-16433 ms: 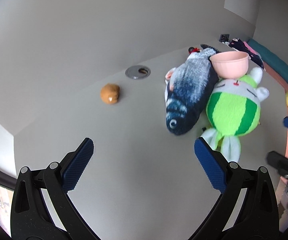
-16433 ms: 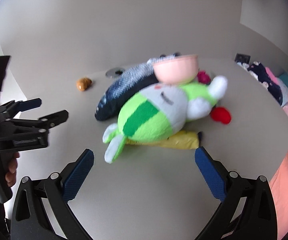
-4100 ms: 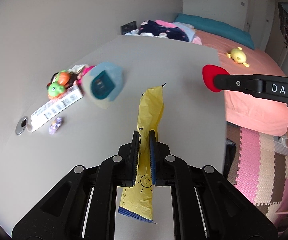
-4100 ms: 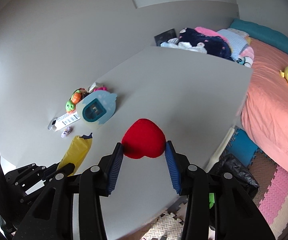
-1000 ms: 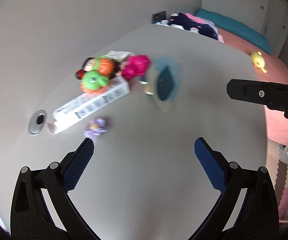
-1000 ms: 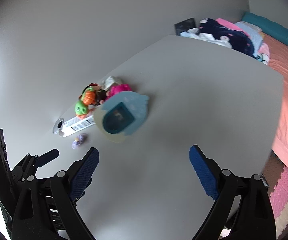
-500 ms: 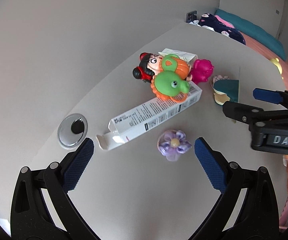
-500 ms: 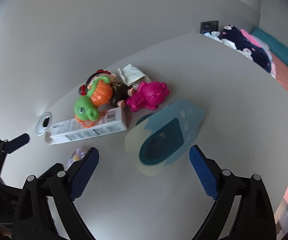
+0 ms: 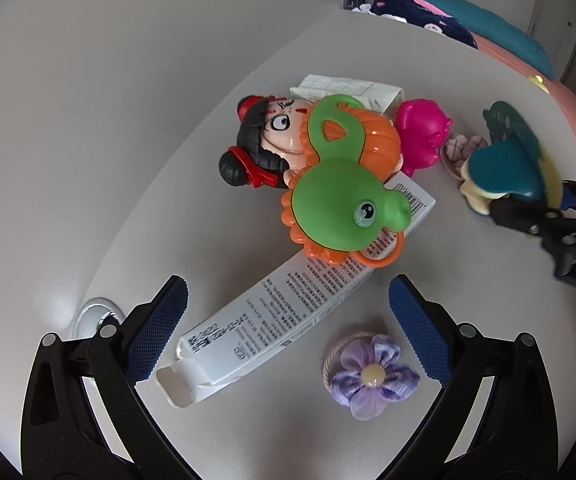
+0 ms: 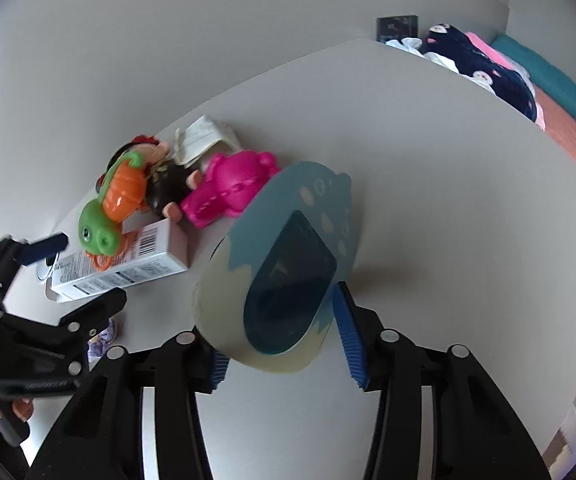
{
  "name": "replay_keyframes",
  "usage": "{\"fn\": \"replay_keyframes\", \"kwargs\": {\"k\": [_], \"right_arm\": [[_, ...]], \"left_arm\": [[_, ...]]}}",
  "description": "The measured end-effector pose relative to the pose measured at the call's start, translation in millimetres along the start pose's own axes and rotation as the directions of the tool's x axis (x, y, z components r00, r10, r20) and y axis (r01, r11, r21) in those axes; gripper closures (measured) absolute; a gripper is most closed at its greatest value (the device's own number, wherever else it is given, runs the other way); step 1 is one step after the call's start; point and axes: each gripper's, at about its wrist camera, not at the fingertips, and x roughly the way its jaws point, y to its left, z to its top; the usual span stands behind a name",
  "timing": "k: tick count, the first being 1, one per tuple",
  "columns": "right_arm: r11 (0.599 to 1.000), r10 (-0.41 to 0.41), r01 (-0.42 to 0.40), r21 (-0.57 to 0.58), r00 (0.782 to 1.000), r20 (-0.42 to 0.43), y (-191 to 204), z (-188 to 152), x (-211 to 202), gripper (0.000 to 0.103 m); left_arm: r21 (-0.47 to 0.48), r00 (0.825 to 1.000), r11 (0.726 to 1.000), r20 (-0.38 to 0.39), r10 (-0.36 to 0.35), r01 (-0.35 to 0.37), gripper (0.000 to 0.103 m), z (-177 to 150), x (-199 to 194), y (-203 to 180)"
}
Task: Collect trash
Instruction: 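Move both tools back to the desk and grasp the blue tag with the right tool, then grasp the white printed box with the left tool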
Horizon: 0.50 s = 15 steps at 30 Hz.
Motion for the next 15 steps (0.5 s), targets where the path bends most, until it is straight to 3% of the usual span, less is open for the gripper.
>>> {"fn": "replay_keyframes", "kwargs": {"k": [4, 11, 15], "right_arm": [[0.998, 0.062, -0.063, 0.031, 0.998, 0.014, -13, -1, -8, 0.071], [0.991, 0.125, -0.125, 0.047, 0.992, 0.006, -17, -3, -14, 0.076], [0.986, 0.155, -0.155, 0.053, 0.988, 0.016, -16, -8, -20, 0.077]], "left_arm": [[-0.058, 0.999, 0.998, -0.033, 0.000, -0.002, 0.009, -2, 8, 4], [-0.049, 0.999, 0.998, -0.030, 0.044, -0.045, 0.045, -16, -7, -7], [-0.051, 0.998, 0.996, -0.005, 0.069, -0.069, 0.059, -24, -13, -13]]}}
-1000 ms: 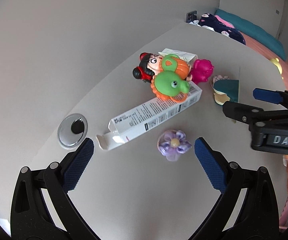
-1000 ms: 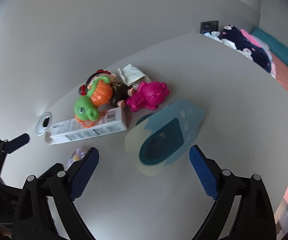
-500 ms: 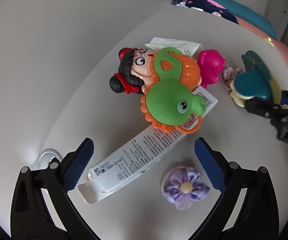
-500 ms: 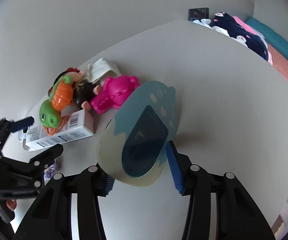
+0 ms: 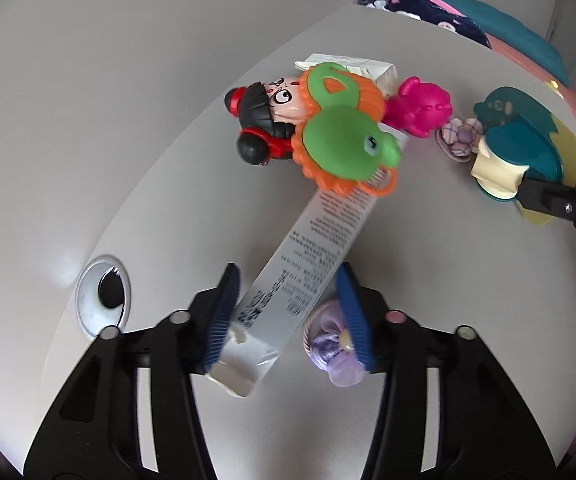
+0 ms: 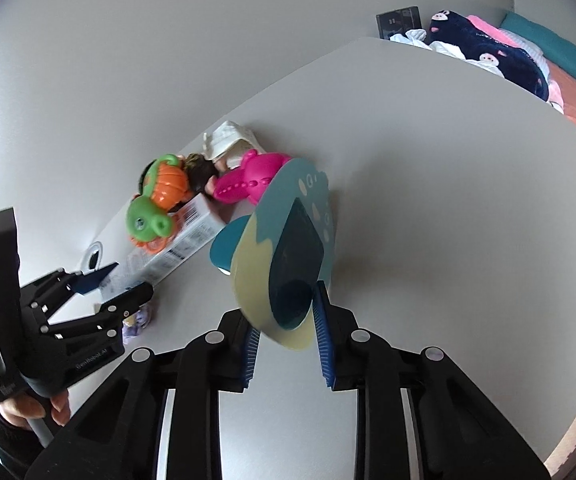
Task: Collect trash
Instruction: 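Grasp the white printed box with the left tool, then carry the white box and blue tag to the bin and release both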
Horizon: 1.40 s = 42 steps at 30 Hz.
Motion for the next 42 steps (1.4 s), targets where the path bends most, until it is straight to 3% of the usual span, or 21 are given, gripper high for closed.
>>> {"fn": "replay_keyframes", "kwargs": {"k": [2, 9, 15, 25, 35, 42], "right_arm": [[1.000, 0.015, -0.015, 0.003, 1.000, 0.012, 1, -1, -6, 0.077], [0.997, 0.079, -0.080, 0.009, 0.996, 0.051, 1, -5, -34, 0.079], [0.989, 0.137, -0.141, 0.046, 0.987, 0.084, -11, -8, -56, 0.099], [0.980, 0.182, -0.190, 0.060, 0.977, 0.115, -30, -17, -86, 0.100], [0.983, 0.124, -0.149, 0.104, 0.969, 0.214, -84, -27, -146, 0.100], [0.983, 0.027, -0.077, 0.168, 0.959, 0.281, -139, -50, -201, 0.100]], "left_arm": [[-0.017, 1.000, 1.000, 0.017, -0.002, 0.002, 0.066, -4, -4, 0], [-0.073, 0.996, 0.997, 0.089, -0.017, 0.024, 0.075, -12, -32, 4], [-0.105, 0.989, 0.994, 0.145, -0.011, 0.027, 0.076, -10, -59, 5], [-0.085, 0.979, 0.996, 0.204, -0.022, 0.040, 0.076, -15, -90, -20], [0.053, 0.963, 0.994, 0.249, -0.106, 0.096, 0.076, 5, -114, -103], [0.174, 0.943, 0.969, 0.254, -0.216, 0.176, 0.076, 17, -122, -185]]}}
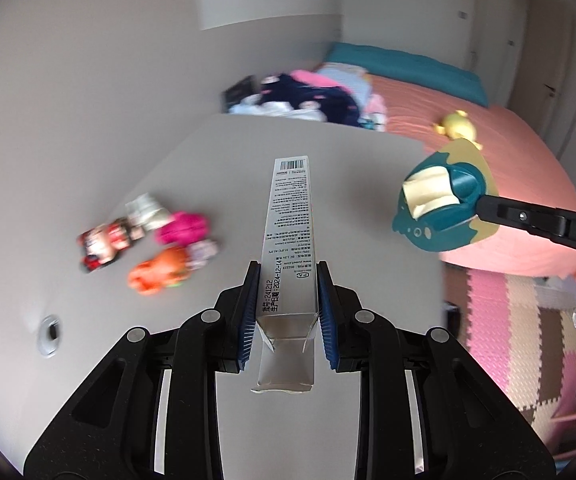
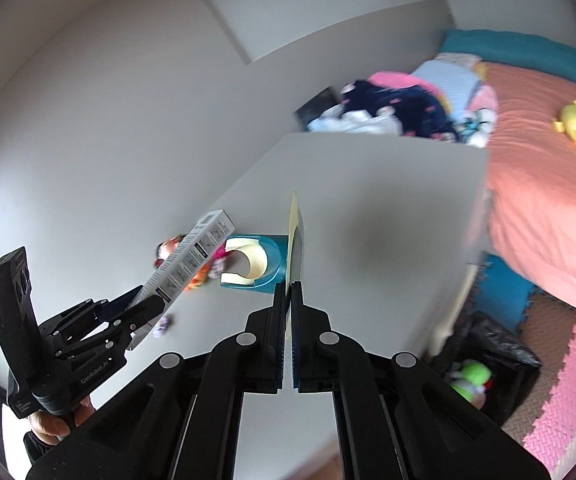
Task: Collect trash
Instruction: 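Carry the white box and blue tag to the bin and release both, then move both open tools from the bin back over the desk toys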
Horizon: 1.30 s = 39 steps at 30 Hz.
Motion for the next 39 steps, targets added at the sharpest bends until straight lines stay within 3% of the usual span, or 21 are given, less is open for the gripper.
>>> {"fn": "replay_keyframes", "kwargs": {"k": [7, 13, 26, 28, 29, 30, 31, 33, 39], "right_arm": [[0.991, -0.109, 0.104, 0.083, 0.992, 0.061, -66, -15, -56, 0.100], [0.968, -0.200, 0.185, 0.167, 0.977, 0.077, -119, -34, -90, 0.100], [0.905, -0.324, 0.317, 0.284, 0.946, -0.022, -202, -65, -83, 0.100], [0.886, -0.364, 0.363, 0.288, 0.930, -0.052, -208, -65, -77, 0.087], [0.873, -0.380, 0.381, 0.303, 0.923, -0.066, -212, -65, -74, 0.048], [0.860, -0.397, 0.398, 0.320, 0.915, -0.072, -215, -65, -73, 0.016], [0.844, -0.420, 0.415, 0.338, 0.905, -0.062, -216, -66, -75, 0.015], [0.838, -0.450, 0.426, 0.342, 0.893, -0.008, -214, -70, -82, 0.015], [0.850, -0.426, 0.409, 0.331, 0.904, -0.024, -216, -72, -76, 0.015]], "left_arm": [[0.108, 0.992, 0.986, -0.017, -0.125, 0.126, 0.076, 10, 14, -86], [0.207, 0.976, 0.954, -0.065, -0.207, 0.216, 0.076, 11, 30, -156], [0.290, 0.931, 0.894, -0.237, -0.279, 0.342, 0.074, -9, 84, -237], [0.300, 0.924, 0.888, -0.265, -0.275, 0.350, 0.063, -11, 93, -245], [0.307, 0.938, 0.901, -0.257, -0.233, 0.308, 0.022, -12, 97, -248], [0.312, 0.955, 0.914, -0.226, -0.193, 0.259, 0.006, -11, 97, -249], [0.314, 0.966, 0.921, -0.185, -0.179, 0.231, 0.006, -11, 94, -247], [0.305, 0.962, 0.919, -0.185, -0.200, 0.250, 0.006, -12, 93, -243], [0.312, 0.966, 0.923, -0.194, -0.170, 0.225, 0.006, -22, 94, -238]]}}
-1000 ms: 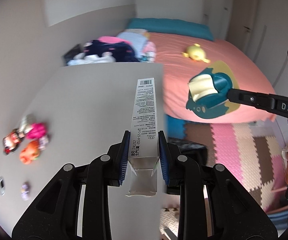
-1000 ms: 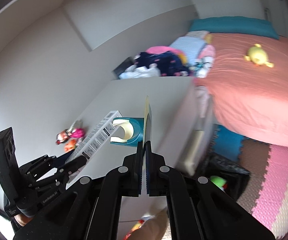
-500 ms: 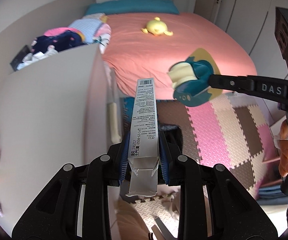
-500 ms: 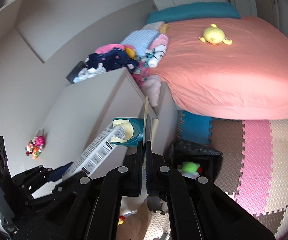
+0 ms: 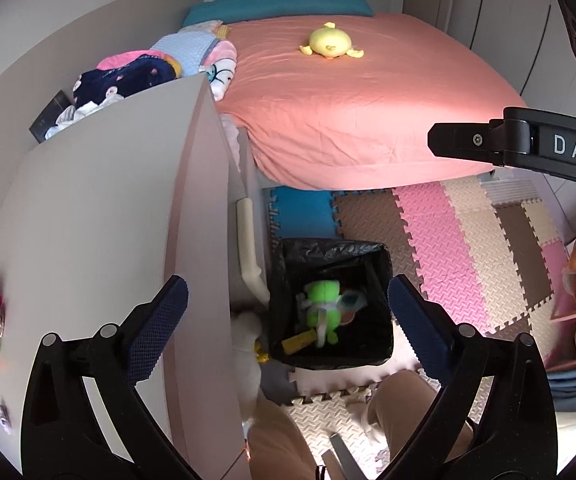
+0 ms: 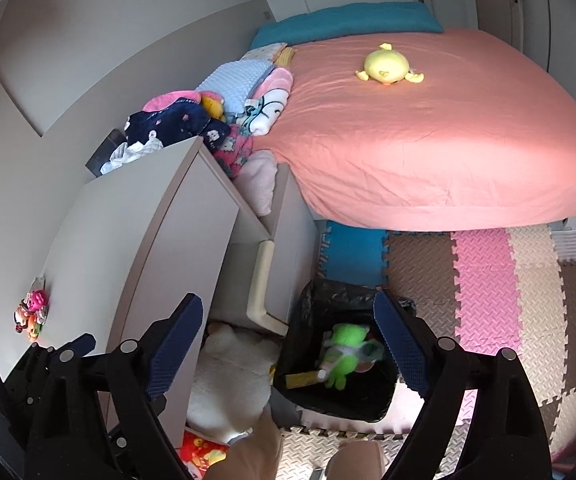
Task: Collect trash
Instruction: 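Move both open tools from the bin back over the desk toys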
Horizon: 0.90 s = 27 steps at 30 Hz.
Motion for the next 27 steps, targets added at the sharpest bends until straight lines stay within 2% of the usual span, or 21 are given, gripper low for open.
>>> {"fn": "replay_keyframes", "kwargs": {"k": [15, 23, 27], "right_arm": [[0.999, 0.017, -0.018, -0.033, 0.999, -0.036, 28, -5, 10, 0.015], [0.996, 0.043, -0.046, -0.070, 0.998, -0.044, 59, -5, 14, 0.015], [0.991, 0.088, -0.093, -0.092, 0.995, -0.054, 81, -5, 16, 0.015]], "left_arm": [[-0.029, 1.000, 1.000, 0.017, -0.001, 0.001, 0.006, -8, -13, 21], [-0.075, 0.999, 0.997, 0.024, 0.033, -0.031, 0.006, -16, -23, 50], [-0.122, 0.998, 0.991, 0.026, 0.060, -0.056, 0.006, -25, -31, 73]]}}
